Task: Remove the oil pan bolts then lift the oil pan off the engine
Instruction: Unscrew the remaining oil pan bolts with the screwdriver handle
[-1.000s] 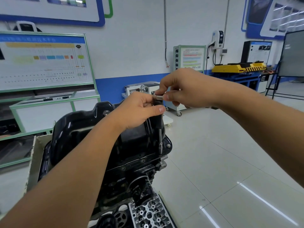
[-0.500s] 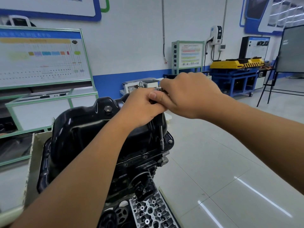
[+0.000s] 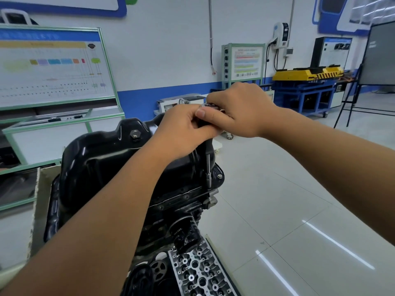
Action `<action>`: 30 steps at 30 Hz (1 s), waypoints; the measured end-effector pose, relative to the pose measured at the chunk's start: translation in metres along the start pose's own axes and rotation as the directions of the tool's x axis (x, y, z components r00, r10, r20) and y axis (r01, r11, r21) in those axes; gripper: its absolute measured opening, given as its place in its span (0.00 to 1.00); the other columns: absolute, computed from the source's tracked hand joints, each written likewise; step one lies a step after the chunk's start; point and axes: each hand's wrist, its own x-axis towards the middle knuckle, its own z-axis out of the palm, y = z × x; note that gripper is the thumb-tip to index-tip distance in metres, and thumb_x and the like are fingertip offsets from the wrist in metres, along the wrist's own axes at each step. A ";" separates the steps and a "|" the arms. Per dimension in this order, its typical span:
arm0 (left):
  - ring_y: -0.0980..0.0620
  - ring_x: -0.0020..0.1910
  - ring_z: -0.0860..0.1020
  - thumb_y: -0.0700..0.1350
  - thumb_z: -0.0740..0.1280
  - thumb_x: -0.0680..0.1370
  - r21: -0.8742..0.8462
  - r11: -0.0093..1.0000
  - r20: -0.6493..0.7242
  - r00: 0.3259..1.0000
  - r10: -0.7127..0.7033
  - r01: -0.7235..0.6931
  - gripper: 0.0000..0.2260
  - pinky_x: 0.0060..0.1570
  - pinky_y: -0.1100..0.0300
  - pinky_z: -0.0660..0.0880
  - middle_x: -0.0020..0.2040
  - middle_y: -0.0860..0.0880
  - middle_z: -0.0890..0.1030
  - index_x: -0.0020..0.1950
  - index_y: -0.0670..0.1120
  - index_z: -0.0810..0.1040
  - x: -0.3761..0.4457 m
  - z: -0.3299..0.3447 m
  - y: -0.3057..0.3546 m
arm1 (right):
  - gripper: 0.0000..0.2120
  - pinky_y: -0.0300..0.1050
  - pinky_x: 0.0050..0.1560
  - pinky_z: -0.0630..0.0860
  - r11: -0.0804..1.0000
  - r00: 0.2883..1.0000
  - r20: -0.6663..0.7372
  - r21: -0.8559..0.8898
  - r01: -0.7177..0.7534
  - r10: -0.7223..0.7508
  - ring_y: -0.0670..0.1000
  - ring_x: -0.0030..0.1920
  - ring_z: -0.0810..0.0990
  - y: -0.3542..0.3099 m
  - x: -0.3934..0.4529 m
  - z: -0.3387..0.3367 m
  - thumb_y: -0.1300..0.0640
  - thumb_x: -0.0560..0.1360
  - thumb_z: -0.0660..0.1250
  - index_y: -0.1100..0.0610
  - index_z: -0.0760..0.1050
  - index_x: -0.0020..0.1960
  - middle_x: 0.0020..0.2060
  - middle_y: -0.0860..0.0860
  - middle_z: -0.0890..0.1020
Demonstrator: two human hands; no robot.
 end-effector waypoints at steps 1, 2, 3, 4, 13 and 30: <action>0.64 0.38 0.80 0.55 0.75 0.70 0.013 1.000 0.004 1.000 0.003 -0.003 0.06 0.40 0.70 0.75 0.37 0.60 0.84 0.44 0.56 0.85 0.001 -0.001 0.000 | 0.33 0.48 0.34 0.61 1.000 0.999 0.021 0.002 -0.028 0.028 0.57 0.35 0.74 -0.004 -0.003 -0.004 0.27 0.77 0.43 0.53 0.71 0.39 0.30 0.50 0.73; 0.65 0.34 0.76 0.54 0.75 0.69 0.039 0.999 0.017 1.000 -0.003 0.002 0.03 0.36 0.73 0.71 0.33 0.61 0.81 0.40 0.59 0.83 0.002 -0.002 0.002 | 0.31 0.48 0.34 0.62 0.998 0.997 0.046 0.005 -0.063 0.062 0.56 0.36 0.74 -0.008 -0.007 -0.007 0.28 0.78 0.46 0.52 0.70 0.39 0.32 0.50 0.73; 0.66 0.31 0.74 0.54 0.75 0.67 0.072 0.997 0.037 0.999 -0.012 0.010 0.04 0.33 0.74 0.68 0.30 0.63 0.78 0.36 0.62 0.81 0.002 -0.003 0.004 | 0.28 0.48 0.34 0.63 0.995 0.992 0.080 0.015 -0.095 0.094 0.54 0.36 0.74 -0.012 -0.011 -0.011 0.29 0.79 0.49 0.51 0.70 0.40 0.33 0.49 0.74; 0.67 0.28 0.72 0.54 0.73 0.65 0.098 0.995 0.065 0.998 -0.020 0.013 0.05 0.32 0.74 0.67 0.27 0.64 0.75 0.33 0.65 0.79 0.004 -0.004 0.007 | 0.24 0.49 0.34 0.64 0.992 0.985 0.127 0.036 -0.120 0.115 0.53 0.37 0.74 -0.015 -0.015 -0.016 0.33 0.80 0.53 0.51 0.71 0.41 0.35 0.50 0.75; 0.52 0.35 0.74 0.59 0.77 0.66 0.091 0.995 0.345 0.939 0.009 -0.043 0.17 0.39 0.51 0.72 0.38 0.38 0.81 0.43 0.45 0.84 0.026 -0.027 0.014 | 0.07 0.49 0.45 0.77 0.992 0.914 0.407 0.118 -0.049 -0.003 0.54 0.42 0.80 0.007 0.001 -0.053 0.62 0.77 0.69 0.55 0.83 0.52 0.41 0.54 0.84; 0.53 0.27 0.58 0.48 0.80 0.71 -0.060 0.998 0.343 0.939 0.042 -0.022 0.12 0.30 0.59 0.55 0.28 0.47 0.62 0.53 0.50 0.86 0.026 -0.022 0.004 | 0.04 0.47 0.36 0.81 0.968 0.823 0.568 0.217 -0.127 -0.019 0.48 0.32 0.85 0.027 0.003 -0.062 0.54 0.74 0.75 0.53 0.82 0.43 0.31 0.47 0.86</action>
